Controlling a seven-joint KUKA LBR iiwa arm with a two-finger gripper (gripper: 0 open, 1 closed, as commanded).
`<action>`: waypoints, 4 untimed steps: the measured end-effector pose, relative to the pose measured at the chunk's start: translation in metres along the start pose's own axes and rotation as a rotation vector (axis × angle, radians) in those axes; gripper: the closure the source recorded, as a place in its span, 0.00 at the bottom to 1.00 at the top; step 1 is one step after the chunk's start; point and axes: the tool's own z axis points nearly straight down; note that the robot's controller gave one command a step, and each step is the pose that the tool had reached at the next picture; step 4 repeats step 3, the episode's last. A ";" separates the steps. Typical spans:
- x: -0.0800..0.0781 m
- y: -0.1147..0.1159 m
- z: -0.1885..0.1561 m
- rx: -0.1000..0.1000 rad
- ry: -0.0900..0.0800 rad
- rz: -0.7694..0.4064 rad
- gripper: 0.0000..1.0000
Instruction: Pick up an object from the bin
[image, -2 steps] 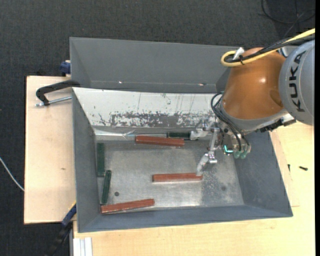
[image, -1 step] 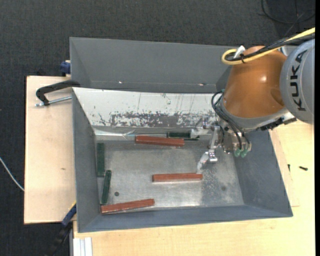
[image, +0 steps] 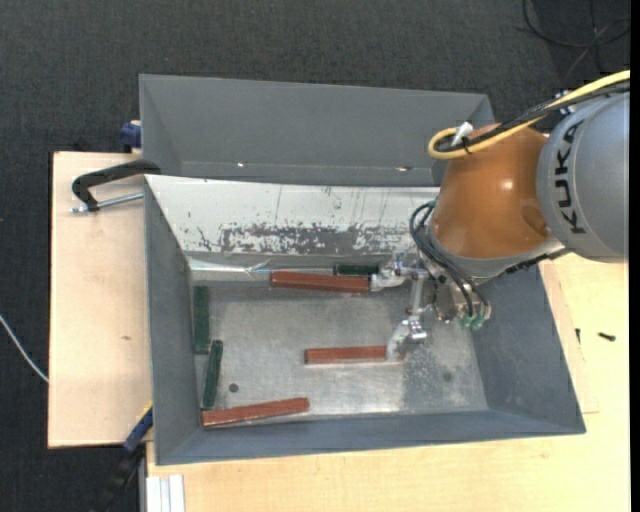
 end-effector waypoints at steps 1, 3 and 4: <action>0.006 0.023 0.077 -0.001 0.006 -0.141 1.00; -0.008 0.008 -0.114 0.001 -0.010 -0.150 1.00; -0.008 0.008 -0.114 0.001 -0.010 -0.150 1.00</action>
Offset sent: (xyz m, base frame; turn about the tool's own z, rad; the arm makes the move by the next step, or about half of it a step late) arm 0.0000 0.0000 0.0000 0.0000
